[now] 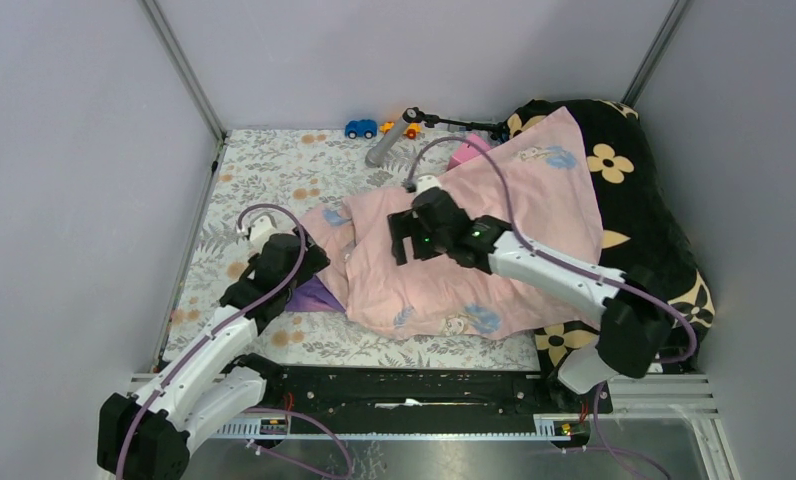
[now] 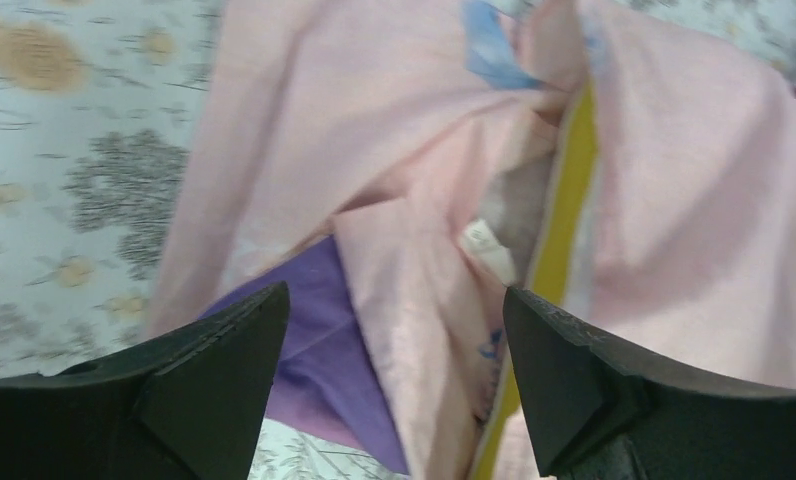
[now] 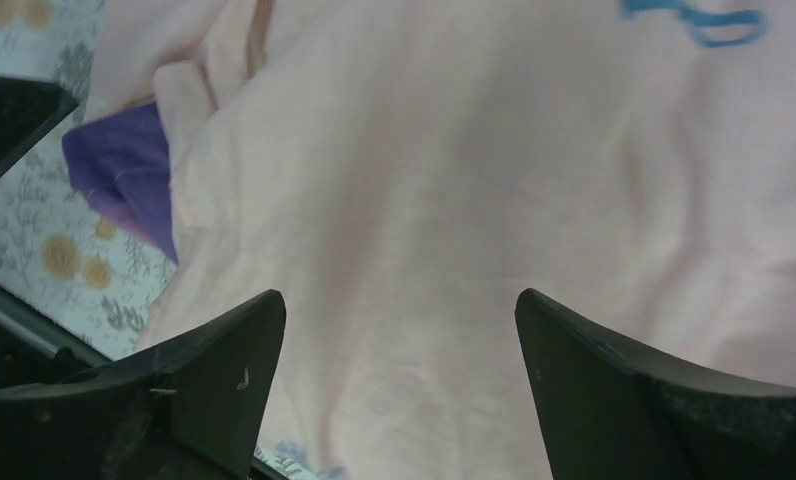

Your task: Remove the pillowcase from the pillow

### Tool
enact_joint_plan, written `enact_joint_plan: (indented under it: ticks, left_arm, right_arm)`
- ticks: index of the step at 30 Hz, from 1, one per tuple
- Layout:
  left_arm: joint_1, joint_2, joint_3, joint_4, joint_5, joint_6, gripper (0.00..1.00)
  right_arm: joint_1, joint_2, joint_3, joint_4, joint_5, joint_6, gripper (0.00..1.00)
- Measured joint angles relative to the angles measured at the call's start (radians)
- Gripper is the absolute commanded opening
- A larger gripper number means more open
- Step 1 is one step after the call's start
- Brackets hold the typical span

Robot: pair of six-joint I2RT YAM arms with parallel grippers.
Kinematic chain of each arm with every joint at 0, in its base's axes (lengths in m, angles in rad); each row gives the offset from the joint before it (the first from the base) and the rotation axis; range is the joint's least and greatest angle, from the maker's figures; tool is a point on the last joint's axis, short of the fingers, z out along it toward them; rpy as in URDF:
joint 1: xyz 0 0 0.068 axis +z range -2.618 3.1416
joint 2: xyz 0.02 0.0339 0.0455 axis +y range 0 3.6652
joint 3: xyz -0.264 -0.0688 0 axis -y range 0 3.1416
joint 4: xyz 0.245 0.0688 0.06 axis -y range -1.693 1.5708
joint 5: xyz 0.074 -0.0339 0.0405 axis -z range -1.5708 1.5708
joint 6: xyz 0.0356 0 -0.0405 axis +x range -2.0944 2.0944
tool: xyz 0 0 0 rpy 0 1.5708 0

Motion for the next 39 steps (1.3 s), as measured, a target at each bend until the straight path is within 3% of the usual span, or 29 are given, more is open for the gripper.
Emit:
enact_joint_plan:
  ticks: [4,7,9,11,13,18,26,33,39]
  left_arm:
    - [0.0,-0.011,-0.047,0.119,0.108,0.035,0.86]
    - [0.0,-0.001,-0.074,0.161,0.162,0.039,0.85]
    - [0.002,0.02,-0.075,0.177,0.191,0.04,0.85]
    - [0.008,0.042,-0.076,0.196,0.217,0.042,0.84]
    - [0.013,0.055,-0.081,0.216,0.238,0.042,0.83]
    - [0.03,0.062,-0.107,0.268,0.309,0.047,0.82]
    - [0.034,0.063,-0.12,0.36,0.44,0.061,0.81]
    - [0.034,0.177,-0.12,0.462,0.566,0.057,0.65]
    - [0.034,0.265,-0.126,0.533,0.674,0.03,0.78]
  right_arm:
    - [0.089,0.114,0.066,-0.005,-0.01,0.001,0.94]
    - [0.121,0.18,0.108,-0.015,0.01,0.003,0.85]
    - [0.127,0.23,0.14,-0.026,0.03,0.002,0.61]
    - [0.127,0.269,0.154,-0.031,0.045,0.003,0.23]
    - [0.127,0.286,0.153,-0.039,0.048,0.001,0.02]
    - [0.127,0.249,0.093,0.006,0.066,0.017,0.0]
    - [0.113,0.009,-0.089,0.086,0.137,0.034,0.0]
    - [0.052,-0.094,-0.175,0.112,0.13,0.04,0.0]
    - [0.032,-0.1,-0.208,0.126,0.086,0.048,0.0]
